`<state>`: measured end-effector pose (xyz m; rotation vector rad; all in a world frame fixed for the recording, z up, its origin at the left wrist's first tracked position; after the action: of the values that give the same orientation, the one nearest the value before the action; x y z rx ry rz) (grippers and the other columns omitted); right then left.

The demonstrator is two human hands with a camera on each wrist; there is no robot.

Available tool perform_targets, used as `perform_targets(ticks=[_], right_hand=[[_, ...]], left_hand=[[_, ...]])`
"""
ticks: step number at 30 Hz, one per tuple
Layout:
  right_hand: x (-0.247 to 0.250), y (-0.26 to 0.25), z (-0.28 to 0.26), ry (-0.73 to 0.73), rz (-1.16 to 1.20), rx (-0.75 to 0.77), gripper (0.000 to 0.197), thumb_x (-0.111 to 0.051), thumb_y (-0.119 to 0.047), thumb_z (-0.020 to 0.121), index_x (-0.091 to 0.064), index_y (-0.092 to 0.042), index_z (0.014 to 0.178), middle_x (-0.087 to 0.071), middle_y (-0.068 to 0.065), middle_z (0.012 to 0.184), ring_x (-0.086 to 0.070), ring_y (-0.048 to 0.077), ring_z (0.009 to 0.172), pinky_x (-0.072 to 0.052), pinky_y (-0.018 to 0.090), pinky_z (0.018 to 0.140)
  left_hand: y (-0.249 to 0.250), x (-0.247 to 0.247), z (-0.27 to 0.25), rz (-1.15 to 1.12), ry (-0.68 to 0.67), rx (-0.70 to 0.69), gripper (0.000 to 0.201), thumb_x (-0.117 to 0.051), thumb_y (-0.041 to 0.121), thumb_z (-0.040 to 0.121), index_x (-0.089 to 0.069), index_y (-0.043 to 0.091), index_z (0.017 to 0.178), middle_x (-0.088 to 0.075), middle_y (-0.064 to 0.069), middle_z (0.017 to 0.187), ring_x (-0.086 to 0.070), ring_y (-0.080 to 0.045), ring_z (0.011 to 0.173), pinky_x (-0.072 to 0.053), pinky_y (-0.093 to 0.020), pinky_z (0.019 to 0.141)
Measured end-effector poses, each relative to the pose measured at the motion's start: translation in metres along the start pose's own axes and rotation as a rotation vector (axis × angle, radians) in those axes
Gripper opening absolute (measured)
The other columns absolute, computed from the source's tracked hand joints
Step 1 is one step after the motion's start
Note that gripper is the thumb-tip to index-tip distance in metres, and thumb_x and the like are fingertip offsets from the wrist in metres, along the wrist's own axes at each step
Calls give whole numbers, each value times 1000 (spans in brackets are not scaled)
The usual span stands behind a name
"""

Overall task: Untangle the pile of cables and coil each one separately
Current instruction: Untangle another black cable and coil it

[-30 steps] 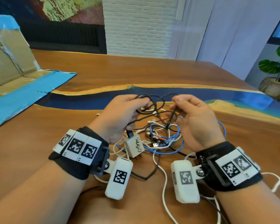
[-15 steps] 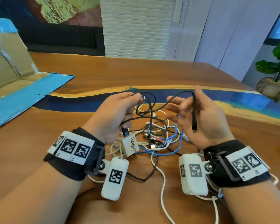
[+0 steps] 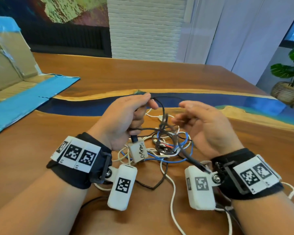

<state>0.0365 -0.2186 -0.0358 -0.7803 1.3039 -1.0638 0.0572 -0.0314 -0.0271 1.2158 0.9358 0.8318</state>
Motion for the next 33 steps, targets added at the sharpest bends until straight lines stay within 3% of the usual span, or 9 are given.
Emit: perform_targets(ticks=[3,5,10,15,21,24,27,30,33], right_hand=[[30,-19,7,186,104,46,16,-57,-5,97,-70,-11,102,-47,-1,64,-35,10,44,-39,23,46],[39,-27,8,204,142,68,17,-56,-7,98,-70,-16,104,-49,-2,67,-27,9,43,-27,20,40],[42,-19,7,273,88,21,5,-63,-18,94,-63,-16,89,-33,-3,57,-26,13,46,-38,27,50],[26,-10,7,3,-44,-90,27,-51,6,92,-67,-10,106,-48,3,71,-29,11,47,-27,23,41],[38,-46,7,226,-718,296,25,-66,0,89,-75,-24,87,-70,-1,79,-53,9,55,-49,24,58],[38,-35,10,128,-313,133,16,-60,-2,97,-68,-15,92,-54,-6,59,-43,8,45,-58,31,59],[35,-30,7,8,-91,27,18,-51,-2,99,-64,-14,98,-44,0,60,-27,6,38,-41,20,41],[44,-36,10,74,23,53,20,-49,2,97,-63,-13,98,-46,1,66,-25,6,41,-27,18,37],[57,-43,11,175,89,101,21,-52,1,97,-64,-16,97,-55,1,70,-38,9,47,-36,21,45]], left_hand=[[-2,14,4,4,104,13,39,-49,35,106,-70,15,80,-20,4,60,-8,-15,52,-11,-29,46],[-3,18,6,21,150,3,37,-53,34,105,-71,16,79,-21,4,60,-12,-14,49,-15,-26,43],[8,24,3,-22,222,-59,28,-52,32,106,-68,13,93,-27,7,55,-19,-9,46,-20,-21,41],[26,39,-1,-122,293,-144,28,-50,33,106,-65,17,90,-23,5,58,-16,-10,49,-16,-23,44],[34,46,-4,-32,334,-202,29,-50,34,106,-68,16,94,-29,6,57,-19,-10,49,-17,-26,46],[34,47,-2,-10,298,-175,29,-50,33,106,-69,15,92,-28,7,53,-18,-10,46,-17,-26,44],[34,49,-1,-34,276,-157,29,-51,32,106,-69,15,90,-29,9,50,-19,-8,44,-19,-24,42],[35,56,-2,-12,303,-159,29,-51,34,106,-70,17,91,-31,8,52,-20,-8,43,-19,-23,41],[36,64,-2,-1,347,-157,30,-50,37,106,-71,20,92,-36,7,59,-23,-7,45,-22,-22,41]])
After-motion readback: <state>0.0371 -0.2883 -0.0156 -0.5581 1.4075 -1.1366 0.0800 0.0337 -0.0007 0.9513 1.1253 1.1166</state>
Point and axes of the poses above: each hand's wrist, its own z-axis towards the middle knuckle, its own x-axis out of the back of the hand, y = z × x, the point moved 8 cm from there along z, towards the middle knuckle
